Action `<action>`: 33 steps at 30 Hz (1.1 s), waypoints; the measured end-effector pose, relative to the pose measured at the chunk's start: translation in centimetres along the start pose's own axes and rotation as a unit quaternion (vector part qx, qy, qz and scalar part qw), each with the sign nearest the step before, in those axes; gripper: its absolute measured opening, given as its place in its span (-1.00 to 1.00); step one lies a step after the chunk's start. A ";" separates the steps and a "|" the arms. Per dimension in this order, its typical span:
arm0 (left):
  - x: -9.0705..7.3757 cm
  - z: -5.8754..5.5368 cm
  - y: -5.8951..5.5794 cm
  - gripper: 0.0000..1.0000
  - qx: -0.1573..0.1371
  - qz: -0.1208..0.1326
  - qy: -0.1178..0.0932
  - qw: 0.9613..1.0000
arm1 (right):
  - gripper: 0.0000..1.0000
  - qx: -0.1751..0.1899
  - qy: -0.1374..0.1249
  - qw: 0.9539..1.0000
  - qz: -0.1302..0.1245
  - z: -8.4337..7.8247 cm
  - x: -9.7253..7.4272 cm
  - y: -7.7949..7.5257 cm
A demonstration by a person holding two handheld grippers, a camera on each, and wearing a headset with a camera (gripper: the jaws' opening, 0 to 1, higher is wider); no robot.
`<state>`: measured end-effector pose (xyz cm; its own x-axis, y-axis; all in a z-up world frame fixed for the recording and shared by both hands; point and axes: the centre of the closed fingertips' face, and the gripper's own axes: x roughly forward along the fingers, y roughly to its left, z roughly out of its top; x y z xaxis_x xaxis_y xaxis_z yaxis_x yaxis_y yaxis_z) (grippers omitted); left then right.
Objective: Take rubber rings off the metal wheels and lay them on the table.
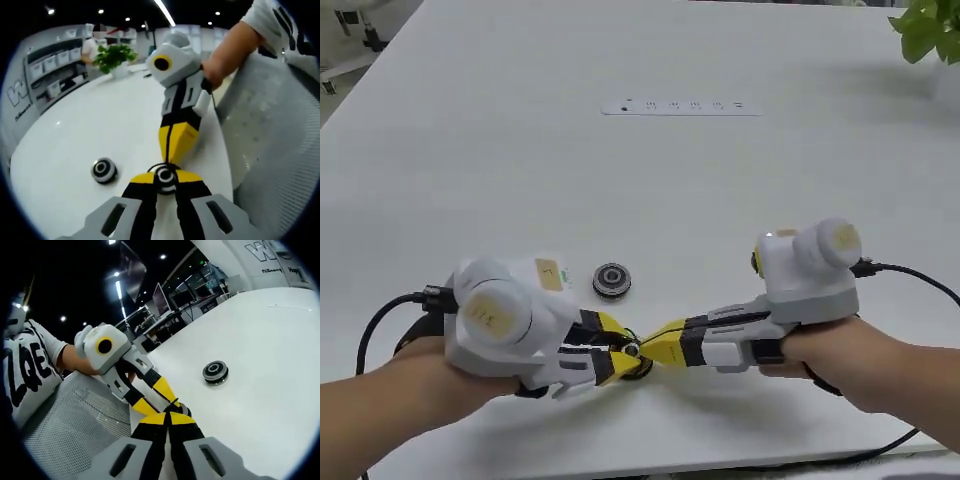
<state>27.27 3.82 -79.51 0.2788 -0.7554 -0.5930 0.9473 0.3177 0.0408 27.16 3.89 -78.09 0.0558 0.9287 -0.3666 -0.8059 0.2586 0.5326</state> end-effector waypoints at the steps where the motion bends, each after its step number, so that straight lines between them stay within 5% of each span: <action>1: 0.0 0.0 0.0 -0.72 0.002 -0.004 0.001 1.000 | -1.00 0.001 -0.001 1.000 0.000 0.1 0.0 0.0; 15: -3.3 0.6 -0.7 -0.30 -0.040 -0.018 -0.028 0.999 | -1.00 -0.006 -0.019 1.000 0.006 1.5 -0.3 0.7; 26: -7.0 0.7 -0.4 0.14 -0.050 0.016 -0.062 0.997 | -1.00 -0.018 -0.017 1.000 0.018 2.5 0.7 1.5; 33: -8.7 -0.4 0.1 0.36 -0.059 0.036 -0.063 0.996 | -1.00 -0.026 -0.009 0.999 0.025 3.0 2.6 1.7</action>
<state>24.92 10.66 -74.61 0.3698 -0.7922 -0.4854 0.9012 0.4329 -0.0201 27.70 7.53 -75.89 0.0249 0.9446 -0.3271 -0.8374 0.1984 0.5093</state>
